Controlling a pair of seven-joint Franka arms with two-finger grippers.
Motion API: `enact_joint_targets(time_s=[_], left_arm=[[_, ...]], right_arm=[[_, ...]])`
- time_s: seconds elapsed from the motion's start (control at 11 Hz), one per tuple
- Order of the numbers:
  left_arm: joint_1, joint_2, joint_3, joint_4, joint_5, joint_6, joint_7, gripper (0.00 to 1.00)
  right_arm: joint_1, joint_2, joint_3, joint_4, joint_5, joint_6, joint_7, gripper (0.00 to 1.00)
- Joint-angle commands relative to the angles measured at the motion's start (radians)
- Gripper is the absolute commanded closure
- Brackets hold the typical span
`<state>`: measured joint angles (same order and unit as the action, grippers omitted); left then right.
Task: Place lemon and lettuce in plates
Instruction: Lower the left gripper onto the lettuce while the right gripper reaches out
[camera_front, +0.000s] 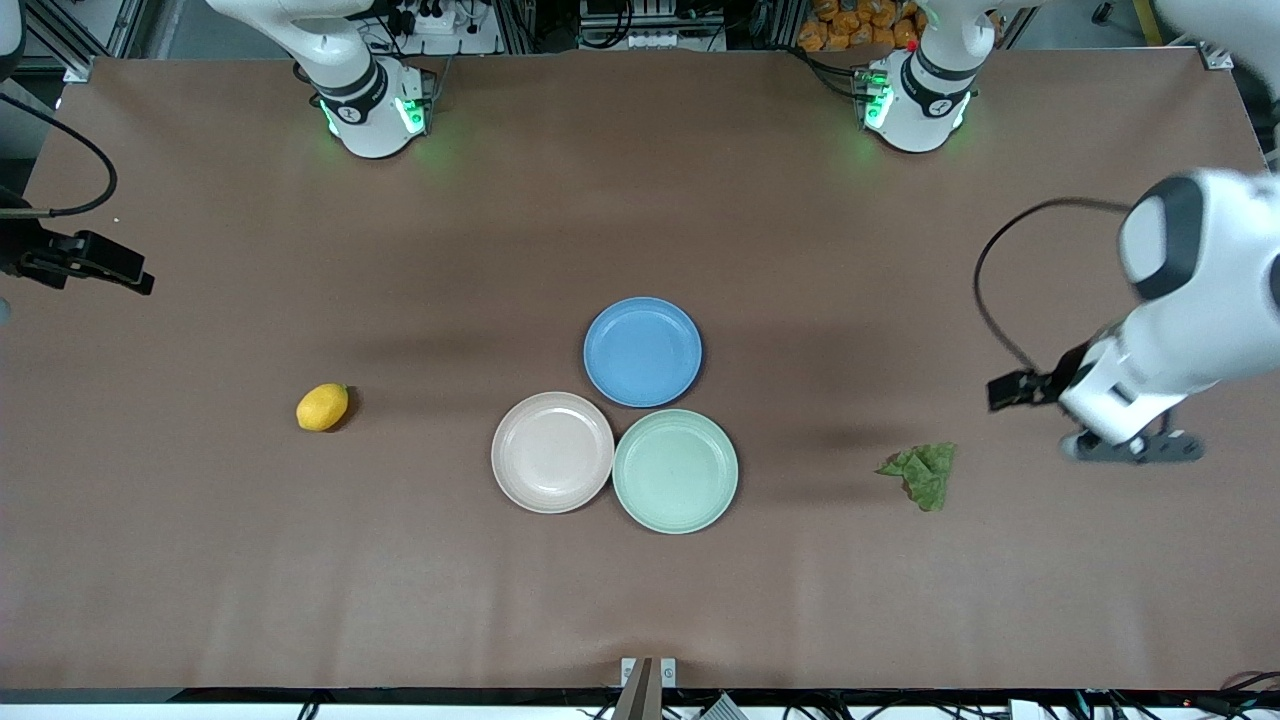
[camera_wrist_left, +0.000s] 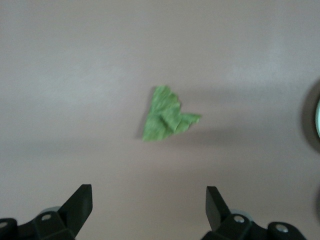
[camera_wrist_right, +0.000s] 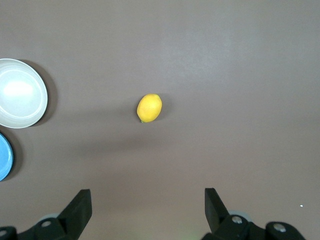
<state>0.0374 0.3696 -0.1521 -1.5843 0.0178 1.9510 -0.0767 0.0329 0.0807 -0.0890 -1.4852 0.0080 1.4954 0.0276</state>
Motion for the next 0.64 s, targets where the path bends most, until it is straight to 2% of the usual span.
enact_joint_targets(time_s=[0.0,0.18,0.55], left_arm=[[-0.04,0.159,-0.001,0.027,0.04,0.187,0.015,0.0],[-0.074,0.215,-0.001,0.027,0.102,0.229,-0.008,0.0],[-0.065,0.297,0.006,0.015,0.128,0.313,-0.017,0.0]], right_arm=[[0.004,0.004,-0.001,-0.006,0.021,-0.003,0.009,0.0],[0.004,0.008,-0.001,-0.024,0.021,0.014,0.008,0.0],[0.007,0.001,0.0,-0.096,0.021,0.084,0.008,0.0]])
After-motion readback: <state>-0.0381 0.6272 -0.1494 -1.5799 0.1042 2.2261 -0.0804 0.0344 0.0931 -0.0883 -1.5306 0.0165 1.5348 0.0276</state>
